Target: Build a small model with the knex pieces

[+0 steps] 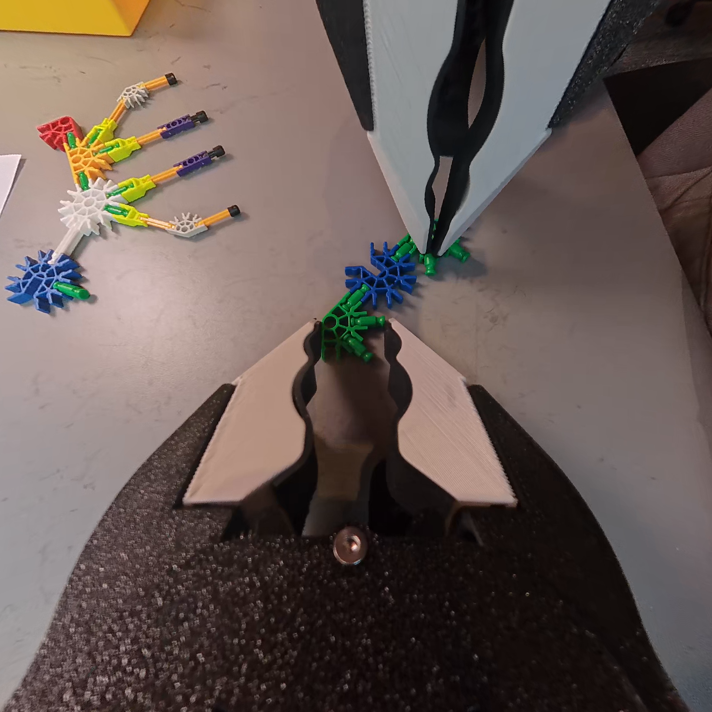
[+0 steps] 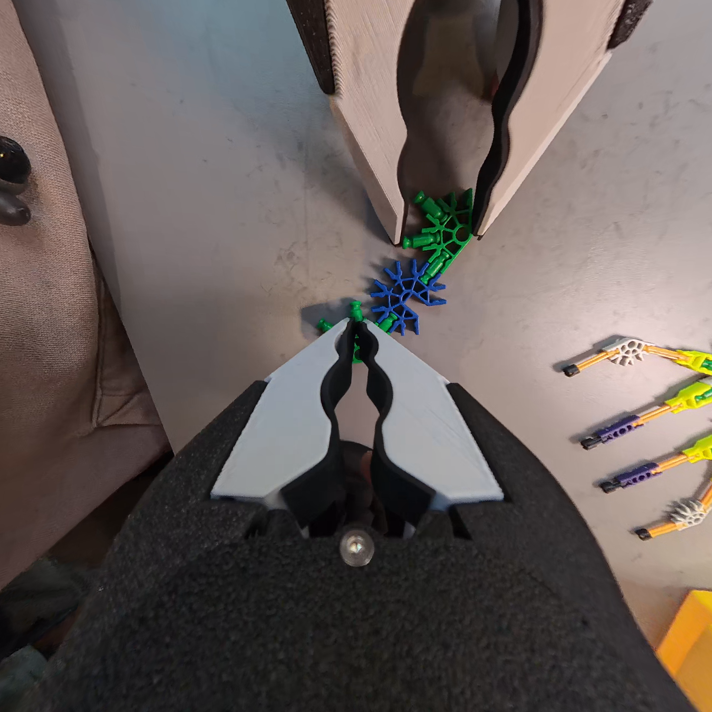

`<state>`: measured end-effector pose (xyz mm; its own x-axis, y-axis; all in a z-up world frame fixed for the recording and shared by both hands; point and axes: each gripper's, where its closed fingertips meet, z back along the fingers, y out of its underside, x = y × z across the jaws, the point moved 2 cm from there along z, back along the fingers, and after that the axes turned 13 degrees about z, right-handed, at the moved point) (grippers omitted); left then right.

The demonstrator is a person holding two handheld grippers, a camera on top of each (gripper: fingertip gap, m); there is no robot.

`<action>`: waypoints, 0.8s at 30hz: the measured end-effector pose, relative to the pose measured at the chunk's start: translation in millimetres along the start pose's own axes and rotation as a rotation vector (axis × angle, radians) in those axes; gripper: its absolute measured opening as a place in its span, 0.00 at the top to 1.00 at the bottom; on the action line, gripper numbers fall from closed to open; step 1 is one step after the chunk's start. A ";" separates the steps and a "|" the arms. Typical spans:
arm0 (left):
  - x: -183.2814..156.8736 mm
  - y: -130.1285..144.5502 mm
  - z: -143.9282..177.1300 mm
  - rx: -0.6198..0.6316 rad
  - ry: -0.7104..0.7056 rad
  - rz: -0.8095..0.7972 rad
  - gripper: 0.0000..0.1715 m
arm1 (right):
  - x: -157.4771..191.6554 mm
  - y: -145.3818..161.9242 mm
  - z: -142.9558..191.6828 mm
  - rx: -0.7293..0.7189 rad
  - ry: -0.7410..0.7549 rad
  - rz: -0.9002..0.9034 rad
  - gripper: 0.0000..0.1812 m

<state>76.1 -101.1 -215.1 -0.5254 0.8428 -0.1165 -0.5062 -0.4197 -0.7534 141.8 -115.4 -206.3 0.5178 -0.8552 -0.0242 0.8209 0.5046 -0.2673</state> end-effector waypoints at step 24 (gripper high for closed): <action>0.0 0.3 -0.3 0.000 -0.001 0.000 0.82 | 0.2 2.8 0.1 -0.022 -0.009 -0.047 1.00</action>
<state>76.2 -101.1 -215.5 -0.5261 0.8425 -0.1159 -0.5063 -0.4197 -0.7533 144.2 -114.2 -206.9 0.4808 -0.8768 -0.0019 0.8391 0.4607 -0.2892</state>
